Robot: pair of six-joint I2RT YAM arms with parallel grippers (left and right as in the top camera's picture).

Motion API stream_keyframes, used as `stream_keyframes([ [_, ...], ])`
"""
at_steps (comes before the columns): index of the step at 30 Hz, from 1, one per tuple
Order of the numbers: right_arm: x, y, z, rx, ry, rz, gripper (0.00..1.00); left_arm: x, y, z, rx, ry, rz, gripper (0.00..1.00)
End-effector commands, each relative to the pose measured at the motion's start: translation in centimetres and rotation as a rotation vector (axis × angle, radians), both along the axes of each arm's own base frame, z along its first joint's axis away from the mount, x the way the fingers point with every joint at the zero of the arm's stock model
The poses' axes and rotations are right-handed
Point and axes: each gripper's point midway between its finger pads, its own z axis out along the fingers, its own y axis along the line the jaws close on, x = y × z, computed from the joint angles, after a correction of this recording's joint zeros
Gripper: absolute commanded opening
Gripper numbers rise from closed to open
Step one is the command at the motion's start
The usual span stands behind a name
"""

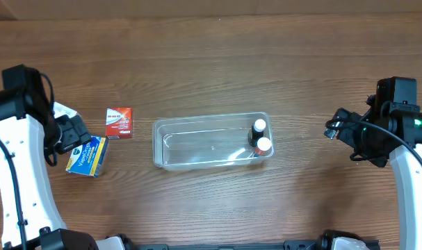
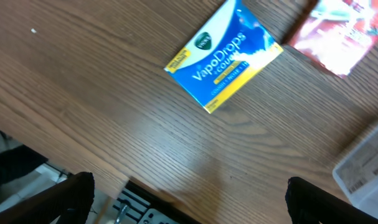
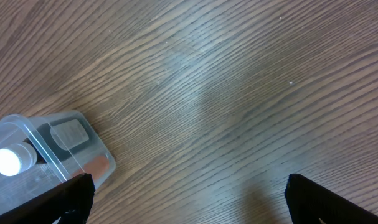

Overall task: Pack container
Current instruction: 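Grasp the blue VapoDrops box with the left gripper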

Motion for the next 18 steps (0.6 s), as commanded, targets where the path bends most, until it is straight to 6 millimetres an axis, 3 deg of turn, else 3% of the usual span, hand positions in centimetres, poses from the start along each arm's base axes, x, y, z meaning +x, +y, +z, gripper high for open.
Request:
stream_keyframes([
  [1, 0.0, 0.0, 0.1, -0.005, -0.008, 0.007, 1.0, 1.7, -0.2, 0.3, -0.025, -0.082, -0.103, 1.0],
  [4, 0.0, 0.0, 0.1, -0.004, -0.007, 0.007, 1.0, 5.0, -1.4, -0.1, -0.087, -0.171, -0.341, 1.0],
  [7, 0.0, 0.0, 0.1, -0.005, -0.007, 0.007, 1.0, 7.2, -0.7, -1.0, -0.052, -0.184, -0.49, 1.0],
  [9, 0.0, 0.0, 0.1, -0.005, -0.007, 0.007, 1.0, 7.9, 0.0, -1.9, -0.043, -0.171, -0.499, 1.0],
  [18, -0.1, 0.0, 0.0, -0.004, -0.005, 0.007, 1.0, 6.1, -0.5, -10.2, -0.138, 0.0, -0.523, 1.0],
])
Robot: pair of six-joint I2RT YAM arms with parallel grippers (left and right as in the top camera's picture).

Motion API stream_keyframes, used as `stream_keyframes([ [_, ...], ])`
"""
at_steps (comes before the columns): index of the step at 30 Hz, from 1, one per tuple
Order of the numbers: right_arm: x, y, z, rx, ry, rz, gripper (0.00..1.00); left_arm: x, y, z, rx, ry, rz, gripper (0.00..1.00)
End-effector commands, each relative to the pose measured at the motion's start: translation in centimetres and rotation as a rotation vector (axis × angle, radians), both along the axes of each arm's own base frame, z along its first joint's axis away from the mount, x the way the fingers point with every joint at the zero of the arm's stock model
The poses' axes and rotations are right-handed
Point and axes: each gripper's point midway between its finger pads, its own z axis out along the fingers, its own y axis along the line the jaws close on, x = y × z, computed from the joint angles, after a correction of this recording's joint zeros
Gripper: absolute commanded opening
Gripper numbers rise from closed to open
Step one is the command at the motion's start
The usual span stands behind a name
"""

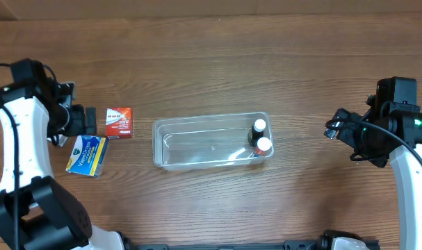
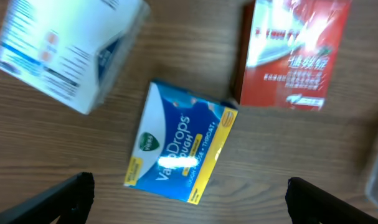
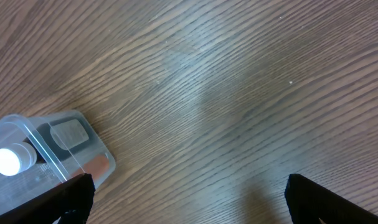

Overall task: Pack container
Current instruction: 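Grasp the blue VapoDrops box with the left gripper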

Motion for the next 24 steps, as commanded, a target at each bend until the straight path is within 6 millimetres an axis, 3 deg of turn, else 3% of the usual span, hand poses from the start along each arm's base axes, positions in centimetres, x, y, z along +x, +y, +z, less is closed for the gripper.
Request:
stream_keyframes([
  [1, 0.0, 0.0, 0.1, -0.003, -0.007, 0.006, 1.0, -1.5, -0.7, -3.1, -0.016, 0.054, -0.055, 1.0],
  [4, 0.1, 0.0, 0.1, -0.004, -0.011, 0.006, 1.0, -2.1, -1.0, -4.9, -0.018, 0.063, -0.073, 1.0],
  [18, 0.1, 0.0, 0.1, -0.004, -0.009, 0.006, 1.0, -3.0, 0.6, -9.1, 0.015, 0.186, -0.045, 1.0],
  [24, 0.1, -0.1, 0.1, -0.005, -0.01, 0.006, 1.0, -2.7, 1.4, -9.5, 0.058, 0.187, -0.024, 1.0],
])
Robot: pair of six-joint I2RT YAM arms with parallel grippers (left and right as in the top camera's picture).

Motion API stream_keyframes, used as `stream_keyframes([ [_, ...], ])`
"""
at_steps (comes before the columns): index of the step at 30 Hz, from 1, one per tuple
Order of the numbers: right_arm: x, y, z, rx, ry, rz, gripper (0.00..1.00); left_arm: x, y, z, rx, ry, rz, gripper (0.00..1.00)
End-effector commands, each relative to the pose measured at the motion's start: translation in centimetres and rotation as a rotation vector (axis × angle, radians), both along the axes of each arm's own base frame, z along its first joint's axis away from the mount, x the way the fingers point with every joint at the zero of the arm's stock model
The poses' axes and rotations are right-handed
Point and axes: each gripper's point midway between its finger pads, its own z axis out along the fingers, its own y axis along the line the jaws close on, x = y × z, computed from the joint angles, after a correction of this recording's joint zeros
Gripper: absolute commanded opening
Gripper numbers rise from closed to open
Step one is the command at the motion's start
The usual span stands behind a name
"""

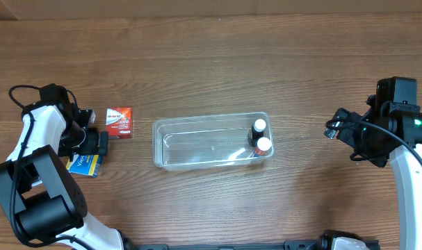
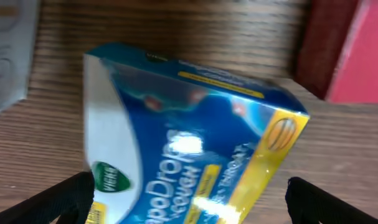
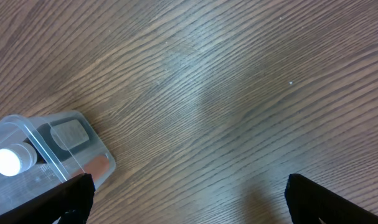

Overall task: Pack container
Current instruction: 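Grasp the blue VapoDrops box with the left gripper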

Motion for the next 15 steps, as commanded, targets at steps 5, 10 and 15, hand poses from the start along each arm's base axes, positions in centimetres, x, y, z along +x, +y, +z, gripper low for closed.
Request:
stream_keyframes([
  [5, 0.0, -0.1, 0.1, -0.006, -0.008, 0.009, 1.0, 0.1, 0.9, -0.6, 0.033, 0.004, 0.016, 1.0],
  [10, 0.0, -0.1, 0.1, -0.006, -0.008, 0.01, 1.0, 0.1, 0.7, -0.9, 0.019, 0.008, 0.016, 1.0],
  [15, -0.1, 0.0, 0.0, -0.005, -0.004, 0.01, 1.0, -0.3, 0.3, -2.1, -0.007, 0.04, 0.016, 1.0],
])
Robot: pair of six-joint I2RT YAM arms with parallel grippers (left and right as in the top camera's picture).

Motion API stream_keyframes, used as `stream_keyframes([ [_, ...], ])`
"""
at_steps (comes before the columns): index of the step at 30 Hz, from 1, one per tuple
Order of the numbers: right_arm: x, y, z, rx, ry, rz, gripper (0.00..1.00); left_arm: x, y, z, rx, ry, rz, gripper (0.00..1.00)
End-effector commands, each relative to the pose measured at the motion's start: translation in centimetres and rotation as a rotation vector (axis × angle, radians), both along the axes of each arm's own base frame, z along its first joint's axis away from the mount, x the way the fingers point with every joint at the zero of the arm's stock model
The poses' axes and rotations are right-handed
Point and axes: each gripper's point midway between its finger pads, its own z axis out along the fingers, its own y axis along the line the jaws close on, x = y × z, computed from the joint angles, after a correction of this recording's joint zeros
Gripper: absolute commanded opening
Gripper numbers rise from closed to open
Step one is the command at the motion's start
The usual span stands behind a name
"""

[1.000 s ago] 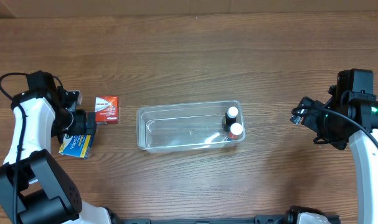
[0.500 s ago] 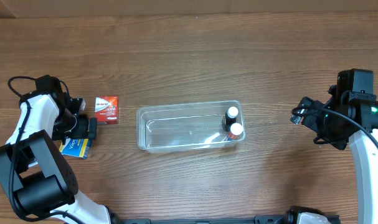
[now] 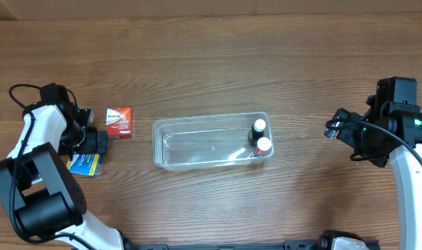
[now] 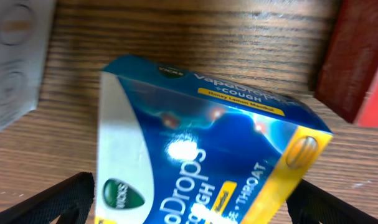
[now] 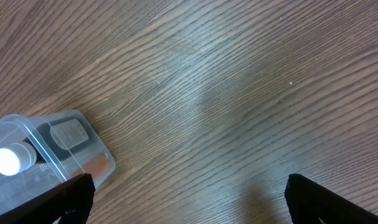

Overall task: Pack container
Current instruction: 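Grasp the blue VapoDrops box with the left gripper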

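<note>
The blue and yellow VapoDrops box point(image 4: 195, 155) lies flat on the table and fills the left wrist view. My left gripper point(image 3: 92, 144) is open and low over it, one dark finger point(image 4: 67, 199) on each side of the box. The clear plastic container point(image 3: 212, 141) sits mid-table. Two bottles, one with a white cap point(image 3: 258, 126) and one with a red cap point(image 3: 263, 145), stand at its right end. My right gripper point(image 3: 339, 132) hovers open to the right of the container, with only bare wood between its fingers point(image 5: 67, 199).
A red box point(image 3: 119, 122) lies just beyond the blue one, between it and the container. A white box point(image 4: 14, 62) lies at the far left, mostly under my left arm. The container's corner point(image 5: 58, 146) shows in the right wrist view.
My left gripper has shifted slightly over the blue box, which now sits a little lower and larger in its view. The right arm and the container have not moved.
My left gripper first hung open and high, toward the table's front edge from the blue box. Then it was above all three boxes. By 0.5 s ago it was low over the blue box, and now straddles it. The right arm stayed still.
</note>
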Motion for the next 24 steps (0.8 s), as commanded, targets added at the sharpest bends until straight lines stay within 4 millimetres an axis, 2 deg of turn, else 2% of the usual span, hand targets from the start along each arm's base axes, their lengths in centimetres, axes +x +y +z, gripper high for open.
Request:
stream_keyframes([
  [1, 0.0, 0.0, 0.0, -0.004, -0.005, 0.008, 1.0, -0.6, -0.5, -1.6, -0.042, 0.039, 0.015, 1.0],
  [5, 0.0, 0.0, 0.0, -0.005, -0.005, 0.011, 1.0, -0.6, -0.5, -1.9, -0.048, 0.041, 0.017, 1.0],
  [10, 0.0, 0.0, 0.0, -0.005, -0.006, 0.011, 1.0, -0.3, -1.0, -2.0, -0.079, 0.027, 0.02, 0.73],
  [13, 0.0, 0.0, 0.0, -0.005, -0.005, 0.011, 1.0, -0.3, -1.2, -2.0, -0.09, 0.025, 0.021, 0.65],
  [18, 0.0, 0.0, 0.0, -0.005, -0.005, 0.011, 1.0, -0.6, -1.4, -1.8, -0.095, 0.037, 0.023, 0.63],
  [21, 0.0, 0.0, 0.0, -0.005, -0.005, 0.01, 1.0, 0.0, -1.0, -0.5, -0.074, 0.0, 0.054, 0.62],
  [24, 0.0, 0.0, 0.0, -0.005, -0.006, 0.01, 1.0, 1.1, -0.6, 2.4, -0.042, -0.085, 0.078, 0.61],
])
